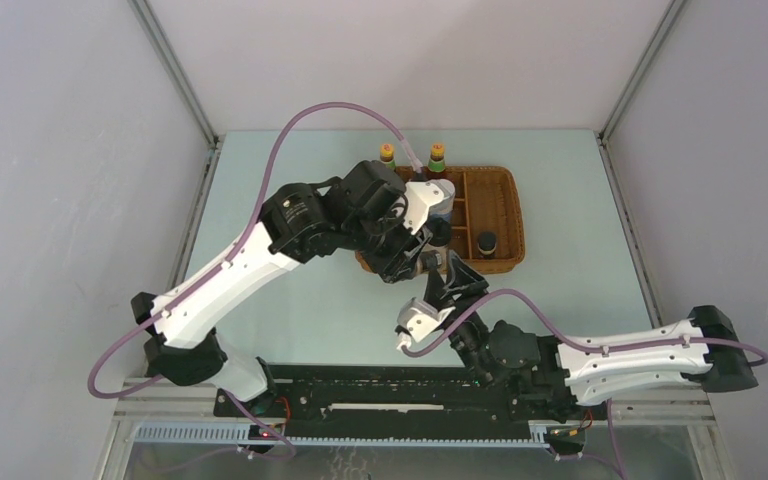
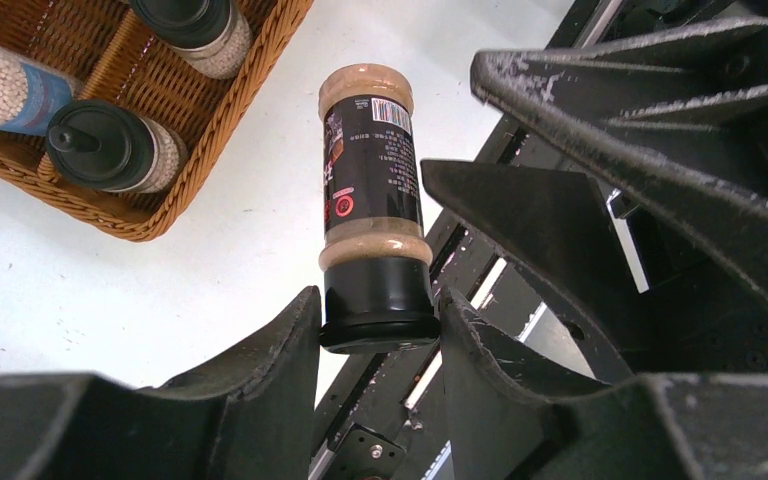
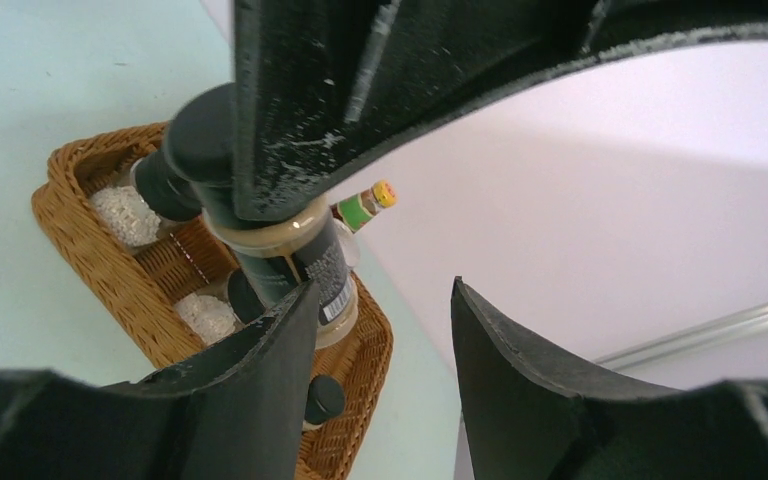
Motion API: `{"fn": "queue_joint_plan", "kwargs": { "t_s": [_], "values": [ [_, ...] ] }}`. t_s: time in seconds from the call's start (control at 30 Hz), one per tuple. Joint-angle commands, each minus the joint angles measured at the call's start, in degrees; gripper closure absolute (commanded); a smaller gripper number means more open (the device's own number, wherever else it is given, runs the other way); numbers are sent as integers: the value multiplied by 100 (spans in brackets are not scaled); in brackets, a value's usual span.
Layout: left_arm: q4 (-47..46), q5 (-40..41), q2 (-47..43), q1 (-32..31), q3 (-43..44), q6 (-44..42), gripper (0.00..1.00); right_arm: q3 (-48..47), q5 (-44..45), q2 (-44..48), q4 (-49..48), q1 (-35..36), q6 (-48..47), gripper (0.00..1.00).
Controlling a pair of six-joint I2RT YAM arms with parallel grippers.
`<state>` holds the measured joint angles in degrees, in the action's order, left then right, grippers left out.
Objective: Organize the condiment bottles
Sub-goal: Place the bottle in the storage box.
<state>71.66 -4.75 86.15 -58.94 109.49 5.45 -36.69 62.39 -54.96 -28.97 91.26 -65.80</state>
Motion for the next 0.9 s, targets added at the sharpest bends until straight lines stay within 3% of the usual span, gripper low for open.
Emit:
{"fn": "queue_joint_plan", "kwargs": {
  "t_s": [0.0,0.33,0.87],
  "values": [
    [-134,-165,-258,48,138,-208,100,-121,-169,-92,-379,203,-270,40],
    [-247,-461,-324,127,274,-255,100,-287,-57,-256,-215,826,-206,39],
    [-407,-1020,-782,119,-323,-279,100,-514,-668,-477,-289,355,-257,39]
  ]
}}
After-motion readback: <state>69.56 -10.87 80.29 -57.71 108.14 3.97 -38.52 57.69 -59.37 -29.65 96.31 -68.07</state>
